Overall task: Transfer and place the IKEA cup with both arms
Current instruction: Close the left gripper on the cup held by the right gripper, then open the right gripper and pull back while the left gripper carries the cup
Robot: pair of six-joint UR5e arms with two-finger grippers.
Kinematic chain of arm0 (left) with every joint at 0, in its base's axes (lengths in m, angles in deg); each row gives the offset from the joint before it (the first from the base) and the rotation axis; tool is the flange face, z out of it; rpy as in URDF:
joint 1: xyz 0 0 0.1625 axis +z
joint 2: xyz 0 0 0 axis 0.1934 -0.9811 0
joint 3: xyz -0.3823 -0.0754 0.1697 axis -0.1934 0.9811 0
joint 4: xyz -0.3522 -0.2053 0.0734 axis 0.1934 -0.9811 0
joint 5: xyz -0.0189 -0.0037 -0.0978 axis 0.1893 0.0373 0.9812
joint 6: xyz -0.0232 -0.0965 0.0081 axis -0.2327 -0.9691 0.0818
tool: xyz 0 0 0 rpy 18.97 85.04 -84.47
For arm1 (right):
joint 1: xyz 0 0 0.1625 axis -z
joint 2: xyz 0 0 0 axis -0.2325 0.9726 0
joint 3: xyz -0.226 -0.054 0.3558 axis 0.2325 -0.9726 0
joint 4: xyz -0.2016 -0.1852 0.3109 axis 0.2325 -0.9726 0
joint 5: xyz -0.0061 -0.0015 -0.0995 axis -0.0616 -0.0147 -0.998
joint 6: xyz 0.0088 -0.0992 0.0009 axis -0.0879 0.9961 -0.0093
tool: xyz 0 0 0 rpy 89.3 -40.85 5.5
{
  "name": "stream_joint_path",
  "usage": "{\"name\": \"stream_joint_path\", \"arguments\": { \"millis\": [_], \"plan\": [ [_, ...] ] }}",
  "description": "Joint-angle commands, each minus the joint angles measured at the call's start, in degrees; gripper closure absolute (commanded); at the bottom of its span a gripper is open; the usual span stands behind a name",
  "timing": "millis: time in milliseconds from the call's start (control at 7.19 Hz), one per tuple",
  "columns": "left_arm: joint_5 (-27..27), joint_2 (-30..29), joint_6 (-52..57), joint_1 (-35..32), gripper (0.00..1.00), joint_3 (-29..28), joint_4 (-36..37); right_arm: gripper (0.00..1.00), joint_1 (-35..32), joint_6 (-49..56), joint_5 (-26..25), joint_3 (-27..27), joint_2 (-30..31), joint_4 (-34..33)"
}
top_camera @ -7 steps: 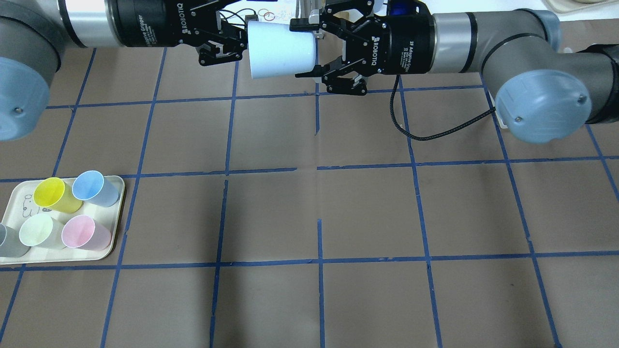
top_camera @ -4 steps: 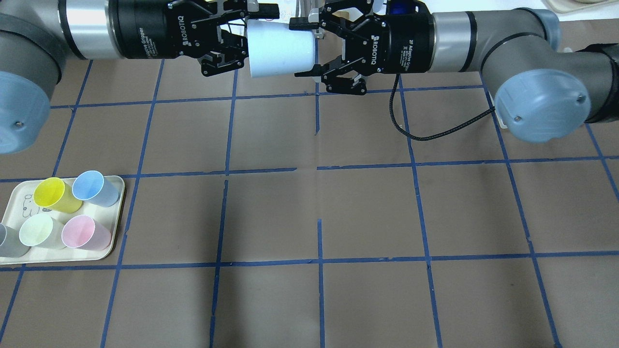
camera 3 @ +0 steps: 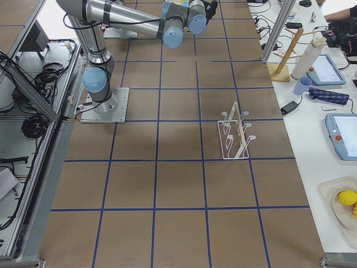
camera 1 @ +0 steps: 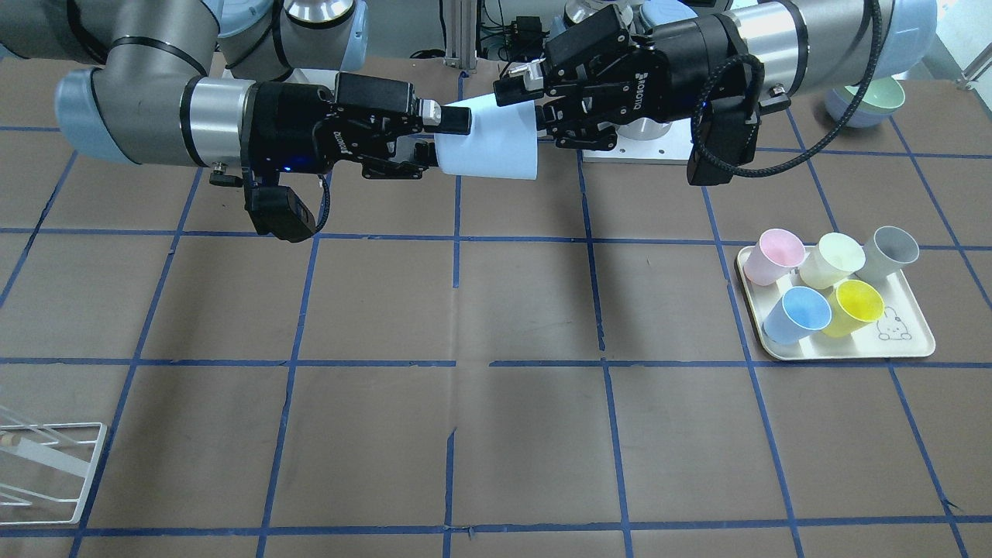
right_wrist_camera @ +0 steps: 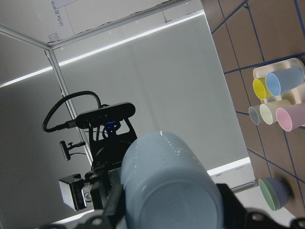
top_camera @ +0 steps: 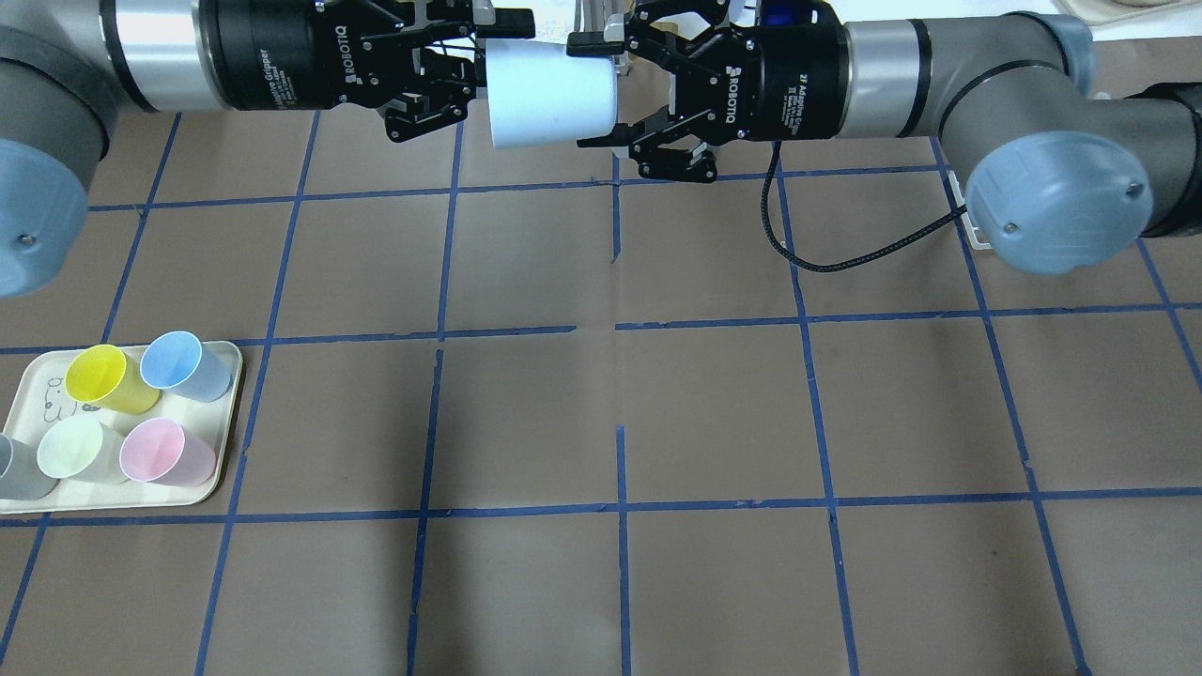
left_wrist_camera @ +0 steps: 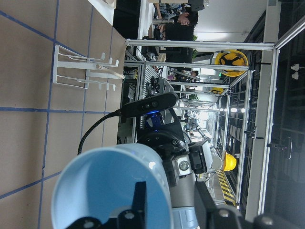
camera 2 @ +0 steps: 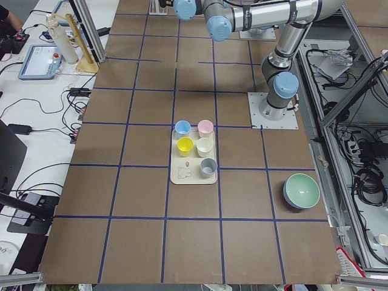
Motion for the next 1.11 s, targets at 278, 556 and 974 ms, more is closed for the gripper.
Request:
{"name": "stream_joint_path", "arguments": {
  "millis": [278,556,974],
  "plan": [
    [0.07,-0.06,0.00,0.14,1.00,-0.15,-0.02,0.84,0.02,-0.04,0.66,0.00,0.01,0.09],
    [-0.02,-0.06,-0.09,0.14,1.00,-0.24,-0.02,0.00,0.19,-1.78,0.32,0.00,-0.16,0.09],
    [-4.46,-0.14,-0.18,0.67,1.00,-0.85,0.24,0.00,5.34,-2.75,-0.56,-0.09,-0.16,0.35]
  ]
}}
